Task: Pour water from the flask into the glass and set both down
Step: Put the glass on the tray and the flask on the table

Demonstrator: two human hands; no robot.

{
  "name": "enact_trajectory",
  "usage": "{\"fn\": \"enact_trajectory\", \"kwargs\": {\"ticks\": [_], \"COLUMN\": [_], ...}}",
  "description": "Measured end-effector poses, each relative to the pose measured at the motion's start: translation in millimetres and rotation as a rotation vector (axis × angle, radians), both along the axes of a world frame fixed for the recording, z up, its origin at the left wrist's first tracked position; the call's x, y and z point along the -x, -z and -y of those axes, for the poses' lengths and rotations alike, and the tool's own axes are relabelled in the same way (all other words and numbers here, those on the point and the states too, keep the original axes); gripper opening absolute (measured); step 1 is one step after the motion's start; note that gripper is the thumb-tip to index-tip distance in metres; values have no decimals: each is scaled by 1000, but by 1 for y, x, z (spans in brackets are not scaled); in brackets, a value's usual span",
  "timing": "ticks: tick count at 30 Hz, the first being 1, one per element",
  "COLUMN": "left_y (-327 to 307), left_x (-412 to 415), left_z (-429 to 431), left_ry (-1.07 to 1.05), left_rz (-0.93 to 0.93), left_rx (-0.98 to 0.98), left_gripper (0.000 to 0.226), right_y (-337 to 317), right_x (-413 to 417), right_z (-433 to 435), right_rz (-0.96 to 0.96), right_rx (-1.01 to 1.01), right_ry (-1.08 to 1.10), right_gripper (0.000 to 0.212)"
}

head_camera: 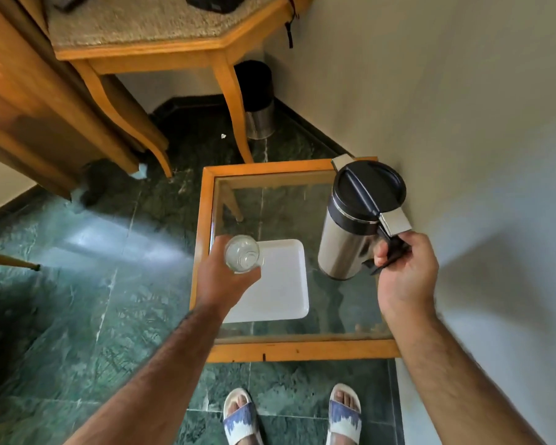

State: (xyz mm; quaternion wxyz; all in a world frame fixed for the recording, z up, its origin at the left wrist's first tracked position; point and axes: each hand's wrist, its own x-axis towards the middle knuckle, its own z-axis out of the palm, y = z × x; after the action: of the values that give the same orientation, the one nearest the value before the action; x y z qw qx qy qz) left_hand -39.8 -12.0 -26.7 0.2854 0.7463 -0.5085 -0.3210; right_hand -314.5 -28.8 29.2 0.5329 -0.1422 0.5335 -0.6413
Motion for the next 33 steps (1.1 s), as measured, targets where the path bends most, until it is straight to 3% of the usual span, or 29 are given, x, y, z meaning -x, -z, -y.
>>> {"fn": "enact_trajectory", "kwargs": {"ticks": [3,9,33], "left_y": [27,61,126], "left_x": [-2,1,0], "left_z": [-2,-8,-13], "left_ry": [8,2,-47], "left_rz": [24,43,2], "left_rx": [-25,-35,-161], "left_gripper": [67,64,68], "right_y": [25,60,100], "right_x": [0,3,11], "right_z": [-2,-12,-25], "right_rz": [5,-10,52], "right_rx": [-7,-26,78], "right_ry": [8,10,65], "right_gripper": [21,29,41]}}
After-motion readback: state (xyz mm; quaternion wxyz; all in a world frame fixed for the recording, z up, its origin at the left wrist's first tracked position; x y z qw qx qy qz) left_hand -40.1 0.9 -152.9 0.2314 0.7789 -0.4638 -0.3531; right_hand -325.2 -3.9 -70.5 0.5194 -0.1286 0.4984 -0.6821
